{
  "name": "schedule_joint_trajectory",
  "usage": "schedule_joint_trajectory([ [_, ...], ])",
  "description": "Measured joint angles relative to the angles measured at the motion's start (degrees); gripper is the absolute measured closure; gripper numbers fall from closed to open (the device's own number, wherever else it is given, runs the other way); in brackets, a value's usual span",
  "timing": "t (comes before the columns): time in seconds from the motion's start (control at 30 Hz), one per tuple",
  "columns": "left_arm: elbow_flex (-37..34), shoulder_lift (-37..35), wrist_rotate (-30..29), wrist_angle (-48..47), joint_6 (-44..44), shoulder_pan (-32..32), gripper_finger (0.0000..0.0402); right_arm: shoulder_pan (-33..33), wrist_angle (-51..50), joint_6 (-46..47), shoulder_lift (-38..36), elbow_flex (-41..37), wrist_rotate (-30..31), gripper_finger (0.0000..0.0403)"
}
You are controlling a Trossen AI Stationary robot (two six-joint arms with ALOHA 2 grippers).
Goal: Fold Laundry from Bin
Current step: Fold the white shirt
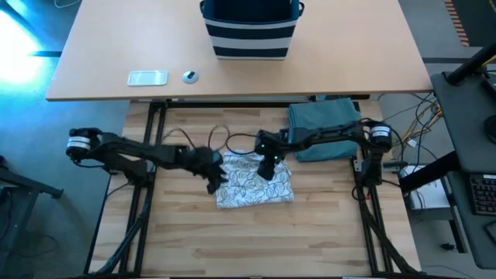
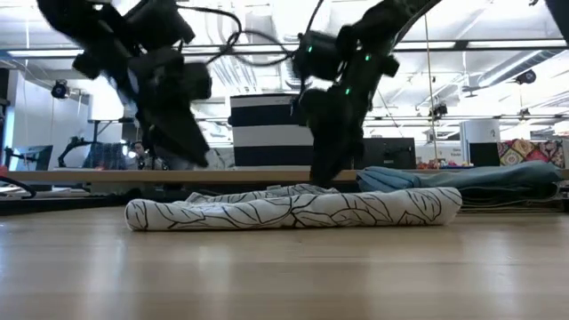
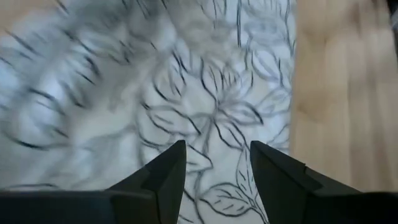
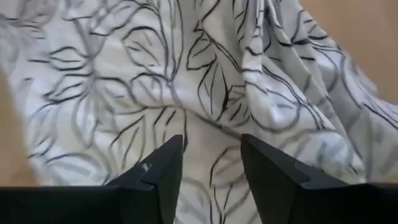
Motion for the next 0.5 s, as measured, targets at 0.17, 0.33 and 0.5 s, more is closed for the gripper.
schedule_joint_trajectory([
  [0.17,-2.0,8.2,0.0,5.3,-2.6,-3.7,0.0247,-1.0,0.7,-1.8,4.3,0.8,11.3,0.03],
  [0.33,-1.2,16.1,2.3,5.9,-1.9,-6.3,0.0253,-5.4,-1.8,-3.6,4.7,3.5,19.8,0.037],
  [0.5,-1.1,17.5,2.7,6.9,-3.4,-6.6,0.0256,-8.6,-3.7,-4.0,4.1,5.3,13.9,0.0393],
])
